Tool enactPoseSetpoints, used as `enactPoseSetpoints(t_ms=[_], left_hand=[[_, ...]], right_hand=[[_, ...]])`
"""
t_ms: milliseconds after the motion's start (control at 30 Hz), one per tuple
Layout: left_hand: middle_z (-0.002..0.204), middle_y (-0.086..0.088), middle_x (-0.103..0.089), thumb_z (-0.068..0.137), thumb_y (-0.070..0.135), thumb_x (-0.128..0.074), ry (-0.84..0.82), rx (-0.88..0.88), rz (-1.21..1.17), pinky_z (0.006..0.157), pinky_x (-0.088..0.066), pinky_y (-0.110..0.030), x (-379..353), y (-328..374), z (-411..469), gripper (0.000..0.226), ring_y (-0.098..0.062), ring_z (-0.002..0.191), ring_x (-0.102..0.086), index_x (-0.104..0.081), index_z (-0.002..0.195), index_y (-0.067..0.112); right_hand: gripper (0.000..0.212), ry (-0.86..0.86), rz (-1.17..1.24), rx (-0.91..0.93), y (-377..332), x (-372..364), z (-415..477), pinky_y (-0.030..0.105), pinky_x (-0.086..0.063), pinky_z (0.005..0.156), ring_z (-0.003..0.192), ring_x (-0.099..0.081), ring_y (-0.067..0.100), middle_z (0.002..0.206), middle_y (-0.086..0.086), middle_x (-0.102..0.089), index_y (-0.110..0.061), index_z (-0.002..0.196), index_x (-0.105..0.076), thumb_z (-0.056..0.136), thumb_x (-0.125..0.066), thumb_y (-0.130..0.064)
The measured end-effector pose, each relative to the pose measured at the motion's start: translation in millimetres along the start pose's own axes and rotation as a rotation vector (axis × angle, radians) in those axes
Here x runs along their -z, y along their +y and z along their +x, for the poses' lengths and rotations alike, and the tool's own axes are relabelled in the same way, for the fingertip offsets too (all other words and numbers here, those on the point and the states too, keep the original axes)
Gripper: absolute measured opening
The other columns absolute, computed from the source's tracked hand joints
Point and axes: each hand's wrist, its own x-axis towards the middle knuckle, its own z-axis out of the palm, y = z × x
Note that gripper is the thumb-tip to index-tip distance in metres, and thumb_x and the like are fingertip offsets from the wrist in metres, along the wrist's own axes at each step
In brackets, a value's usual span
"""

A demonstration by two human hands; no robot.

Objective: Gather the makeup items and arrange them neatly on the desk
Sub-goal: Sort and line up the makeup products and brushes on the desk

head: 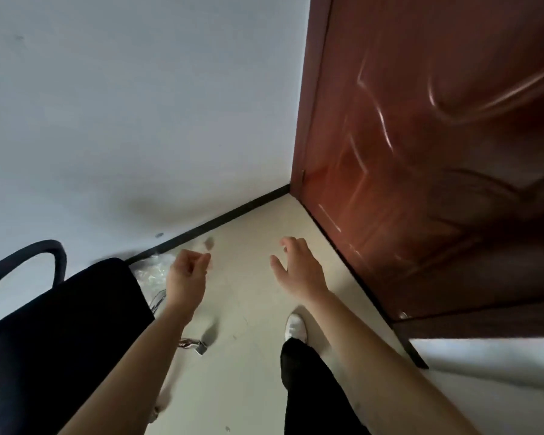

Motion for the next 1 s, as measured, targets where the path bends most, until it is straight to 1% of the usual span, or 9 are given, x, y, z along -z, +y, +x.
enactPoseSetpoints(t_ms=[200,300,367,467,567,633,833,900,1000], left_hand=[[0.073,-0.007,-0.063,0.093,0.026,-0.064,0.186,0.138,0.019,0.069,-0.052,-0.048,-15,3,138,0.016,-0.025,0.066,-0.057,-0.056,0.083,0.019],[0.073,-0.008,-0.065,0.094,0.029,-0.063,0.245,0.175,0.057,0.061,-0.047,-0.037,-22,-23,188,0.016,-0.029,0.066,-0.062,-0.058,0.087,0.015],[0.071,-0.009,-0.065,0.094,0.030,-0.063,0.274,0.175,0.060,0.059,-0.048,-0.039,-29,-55,229,0.015,-0.033,0.064,-0.063,-0.057,0.087,0.017],[0.072,-0.009,-0.064,0.094,0.029,-0.063,0.290,0.207,0.055,0.059,-0.052,-0.047,-49,-122,297,0.012,-0.034,0.062,-0.060,-0.057,0.088,0.019],[0.073,0.002,-0.063,0.094,0.028,-0.064,0.306,0.223,0.051,0.056,-0.043,-0.026,-77,-218,370,0.013,-0.013,0.059,-0.054,-0.062,0.094,0.015],[0.077,0.008,-0.065,0.093,0.029,-0.064,0.303,0.248,0.053,0.055,-0.039,-0.019,-93,-280,410,0.014,-0.006,0.064,-0.057,-0.063,0.096,0.016],[0.083,0.000,-0.066,0.093,0.033,-0.064,0.301,0.367,0.038,0.062,-0.043,-0.029,-132,-466,488,0.015,-0.019,0.078,-0.063,-0.062,0.099,0.020],[0.086,-0.004,-0.067,0.092,0.034,-0.064,0.318,0.410,0.027,0.064,-0.043,-0.030,-142,-518,504,0.016,-0.020,0.078,-0.062,-0.061,0.100,0.021],[0.090,-0.007,-0.067,0.090,0.034,-0.066,0.300,0.481,-0.003,0.060,-0.045,-0.028,-154,-585,515,0.020,-0.020,0.076,-0.062,-0.060,0.102,0.019]], right_hand=[[0.041,-0.236,-0.064,0.070,-15,-47,158,0.034,-0.050,0.084,0.109,-0.057,0.022,0.124,0.005,-0.052,-0.016,0.132,-0.049,0.097,-0.052,-0.038],[0.041,-0.317,-0.099,0.065,-11,-86,207,0.036,-0.050,0.086,0.111,-0.056,0.023,0.124,0.005,-0.052,-0.017,0.132,-0.048,0.097,-0.051,-0.038],[0.040,-0.351,-0.107,0.060,-1,-128,241,0.035,-0.049,0.086,0.111,-0.056,0.021,0.124,0.003,-0.052,-0.019,0.132,-0.047,0.098,-0.049,-0.040],[0.038,-0.386,-0.141,0.080,29,-209,288,0.034,-0.048,0.087,0.111,-0.056,0.020,0.123,0.000,-0.051,-0.021,0.131,-0.048,0.098,-0.048,-0.040],[0.037,-0.436,-0.177,0.102,70,-318,334,0.034,-0.050,0.087,0.112,-0.056,0.019,0.124,0.000,-0.052,-0.022,0.131,-0.048,0.099,-0.048,-0.039],[0.037,-0.488,-0.202,0.112,95,-389,359,0.036,-0.051,0.089,0.113,-0.056,0.019,0.126,0.001,-0.051,-0.023,0.132,-0.046,0.099,-0.047,-0.039],[0.040,-0.647,-0.341,0.128,149,-588,421,0.042,-0.044,0.098,0.119,-0.050,0.028,0.133,0.009,-0.046,-0.018,0.137,-0.046,0.099,-0.047,-0.032],[0.045,-0.615,-0.378,0.174,158,-641,436,0.041,-0.043,0.098,0.120,-0.047,0.029,0.135,0.012,-0.044,-0.017,0.141,-0.042,0.099,-0.048,-0.032],[0.060,-0.525,-0.378,0.283,164,-704,453,0.042,-0.039,0.104,0.129,-0.039,0.031,0.149,0.016,-0.031,-0.024,0.154,-0.023,0.100,-0.047,-0.031]])
